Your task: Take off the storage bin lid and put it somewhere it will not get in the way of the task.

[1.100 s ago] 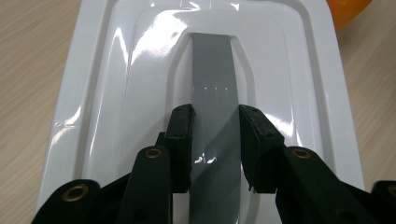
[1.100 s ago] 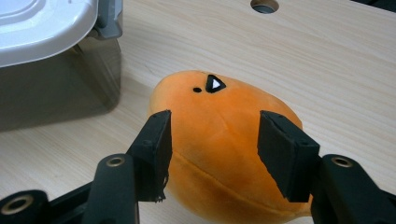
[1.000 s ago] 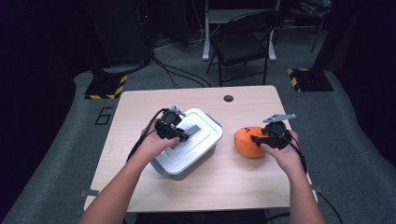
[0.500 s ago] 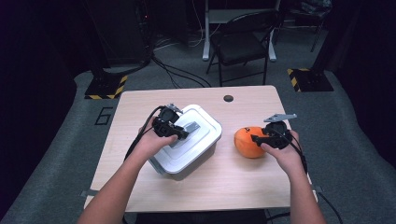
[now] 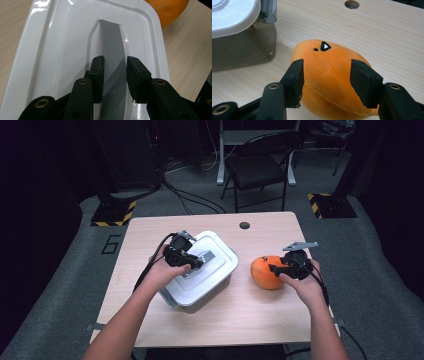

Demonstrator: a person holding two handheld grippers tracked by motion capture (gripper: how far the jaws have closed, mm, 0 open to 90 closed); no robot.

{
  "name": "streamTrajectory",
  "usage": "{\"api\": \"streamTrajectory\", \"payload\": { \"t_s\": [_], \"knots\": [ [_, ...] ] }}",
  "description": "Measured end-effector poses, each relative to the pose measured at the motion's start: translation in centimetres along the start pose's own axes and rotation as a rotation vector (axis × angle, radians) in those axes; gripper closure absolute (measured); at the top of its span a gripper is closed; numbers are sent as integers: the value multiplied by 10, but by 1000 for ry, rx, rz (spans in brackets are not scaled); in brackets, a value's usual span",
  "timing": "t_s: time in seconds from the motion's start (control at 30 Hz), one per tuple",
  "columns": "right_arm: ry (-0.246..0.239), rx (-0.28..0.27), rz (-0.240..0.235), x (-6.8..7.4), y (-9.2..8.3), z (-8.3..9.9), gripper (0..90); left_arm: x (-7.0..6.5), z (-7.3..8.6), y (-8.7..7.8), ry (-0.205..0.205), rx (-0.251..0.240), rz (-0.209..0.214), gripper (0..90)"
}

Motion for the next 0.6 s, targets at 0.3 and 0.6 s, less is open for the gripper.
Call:
{"api": "streamTrajectory", "payload": {
  "t_s": [0.3, 0.6],
  "knots": [
    [13, -2, 0, -1, 0, 1, 447, 1, 2, 7, -6, 8, 0, 671],
    [7, -1, 2, -2, 0, 1, 446, -6, 2, 18, 43, 35, -74, 664]
  ]
}}
Point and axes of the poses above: each handheld gripper's, and its own axes: y roughly forward along the jaws, z roughly out of its underside, x roughly to its left, the point moved 1 cm from there along y, roughly forward along the jaws, and after that the axes turned 5 degrees about -z, right-handed, at the moved point
